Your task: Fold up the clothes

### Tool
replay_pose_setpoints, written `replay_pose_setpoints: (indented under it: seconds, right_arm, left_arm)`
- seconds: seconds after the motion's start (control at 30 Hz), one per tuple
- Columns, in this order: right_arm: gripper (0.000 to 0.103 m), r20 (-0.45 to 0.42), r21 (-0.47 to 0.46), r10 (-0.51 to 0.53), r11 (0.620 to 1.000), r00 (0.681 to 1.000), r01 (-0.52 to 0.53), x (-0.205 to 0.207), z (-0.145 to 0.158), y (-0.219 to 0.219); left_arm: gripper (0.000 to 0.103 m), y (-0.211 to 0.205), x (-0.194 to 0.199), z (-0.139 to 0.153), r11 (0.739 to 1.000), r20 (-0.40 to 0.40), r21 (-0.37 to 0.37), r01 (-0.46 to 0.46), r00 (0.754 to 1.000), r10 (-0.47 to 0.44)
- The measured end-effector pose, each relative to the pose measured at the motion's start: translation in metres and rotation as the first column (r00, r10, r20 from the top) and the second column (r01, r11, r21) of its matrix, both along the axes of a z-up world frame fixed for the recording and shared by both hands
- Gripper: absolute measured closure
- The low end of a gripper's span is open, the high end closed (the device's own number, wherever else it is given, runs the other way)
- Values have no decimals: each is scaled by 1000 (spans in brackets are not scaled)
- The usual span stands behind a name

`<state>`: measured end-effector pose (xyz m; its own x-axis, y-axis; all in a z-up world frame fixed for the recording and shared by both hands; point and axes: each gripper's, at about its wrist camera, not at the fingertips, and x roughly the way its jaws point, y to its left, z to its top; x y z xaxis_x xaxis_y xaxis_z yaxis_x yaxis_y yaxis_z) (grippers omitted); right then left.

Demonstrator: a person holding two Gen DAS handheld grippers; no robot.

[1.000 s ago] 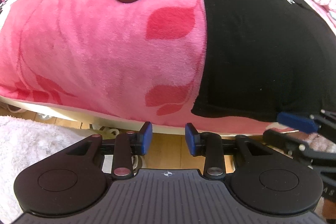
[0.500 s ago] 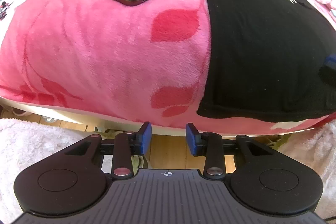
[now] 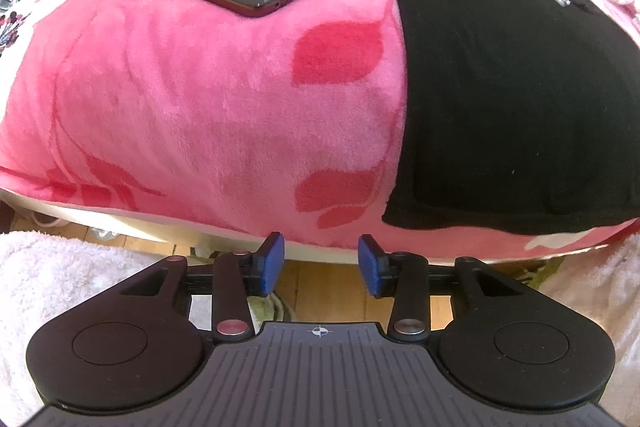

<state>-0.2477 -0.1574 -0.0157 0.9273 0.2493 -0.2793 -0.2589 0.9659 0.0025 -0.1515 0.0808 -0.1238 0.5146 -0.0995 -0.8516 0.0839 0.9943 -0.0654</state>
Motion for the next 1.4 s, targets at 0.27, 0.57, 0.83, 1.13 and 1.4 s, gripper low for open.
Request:
replay_pose_setpoints:
  seconds: [0.27,0.57,0.83,1.13,1.4]
  right_arm:
    - [0,130,-40,-12,999,991,17,-11,3,5]
    - [0,80,93,-54,995,995,47,-9,-13,-7]
    - [0,-98,128,-19,991,995,32,1,-41,-14]
    - [0,-136,118,53,992,989,-37,-1,-55,-14]
    - [1,-144,108,99,991,985,-84,-1,-58,-9]
  left_arm:
    - [9,12,-17,18,995,191,-99,4,981,15]
    - [0,20,-25,23,974,266,-222,40,964,22]
    - [14,3,-26,16,966,282,-214,143,956,-80]
    - [60,1,-22,7,962,237,-232,148,967,-92]
    - [78,0,-19,0,958,214,-242,154,972,-103]
